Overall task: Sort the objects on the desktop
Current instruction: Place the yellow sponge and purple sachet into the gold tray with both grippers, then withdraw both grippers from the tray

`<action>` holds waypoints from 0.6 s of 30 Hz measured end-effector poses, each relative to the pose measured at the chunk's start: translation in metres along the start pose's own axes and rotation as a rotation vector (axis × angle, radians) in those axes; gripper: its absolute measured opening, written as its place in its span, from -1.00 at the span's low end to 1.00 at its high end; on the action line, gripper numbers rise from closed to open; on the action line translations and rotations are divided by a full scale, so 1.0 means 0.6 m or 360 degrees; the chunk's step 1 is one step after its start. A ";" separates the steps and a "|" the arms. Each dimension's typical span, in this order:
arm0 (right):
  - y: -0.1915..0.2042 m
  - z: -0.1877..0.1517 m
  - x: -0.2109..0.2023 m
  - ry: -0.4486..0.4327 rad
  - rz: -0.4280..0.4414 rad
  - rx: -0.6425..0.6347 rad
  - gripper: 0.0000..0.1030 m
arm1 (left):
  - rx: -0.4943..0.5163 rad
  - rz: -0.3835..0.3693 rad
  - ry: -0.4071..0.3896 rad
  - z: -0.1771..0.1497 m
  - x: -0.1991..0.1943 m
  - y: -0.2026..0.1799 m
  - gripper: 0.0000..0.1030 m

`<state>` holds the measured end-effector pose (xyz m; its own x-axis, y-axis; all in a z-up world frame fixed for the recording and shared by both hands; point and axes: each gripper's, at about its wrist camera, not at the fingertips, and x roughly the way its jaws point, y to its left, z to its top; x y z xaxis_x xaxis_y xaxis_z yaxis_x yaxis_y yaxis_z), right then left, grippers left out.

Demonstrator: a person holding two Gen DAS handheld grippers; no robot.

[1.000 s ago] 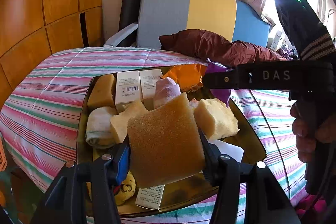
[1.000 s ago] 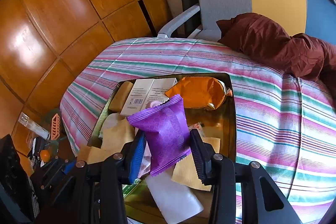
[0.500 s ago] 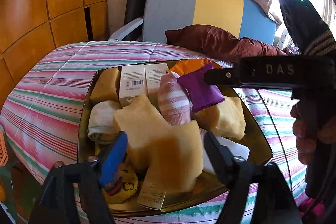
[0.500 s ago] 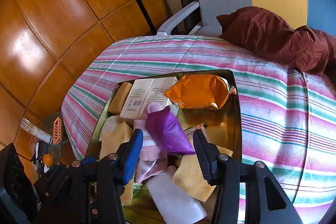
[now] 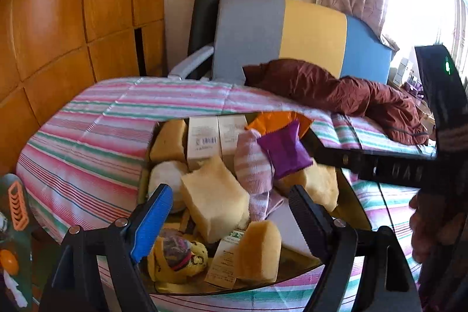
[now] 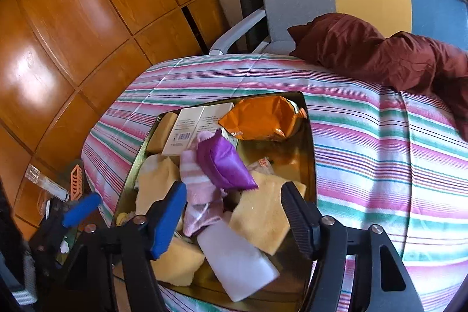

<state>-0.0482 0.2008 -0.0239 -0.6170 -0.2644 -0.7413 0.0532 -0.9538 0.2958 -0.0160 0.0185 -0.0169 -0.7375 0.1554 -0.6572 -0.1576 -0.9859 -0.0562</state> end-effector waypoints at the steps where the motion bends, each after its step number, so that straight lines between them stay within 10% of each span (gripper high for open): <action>1: 0.000 -0.004 -0.004 -0.0006 -0.0005 0.0001 0.33 | 0.0004 0.0021 -0.0018 0.003 -0.008 -0.001 0.61; 18: 0.011 -0.076 -0.038 -0.0036 0.0007 -0.0064 0.45 | -0.0057 0.0284 -0.0274 0.032 -0.097 0.008 0.61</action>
<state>0.0022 0.1939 -0.0324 -0.6343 -0.2657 -0.7260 0.0874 -0.9577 0.2742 0.0134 0.0059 0.0357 -0.8529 -0.0161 -0.5218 0.0064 -0.9998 0.0204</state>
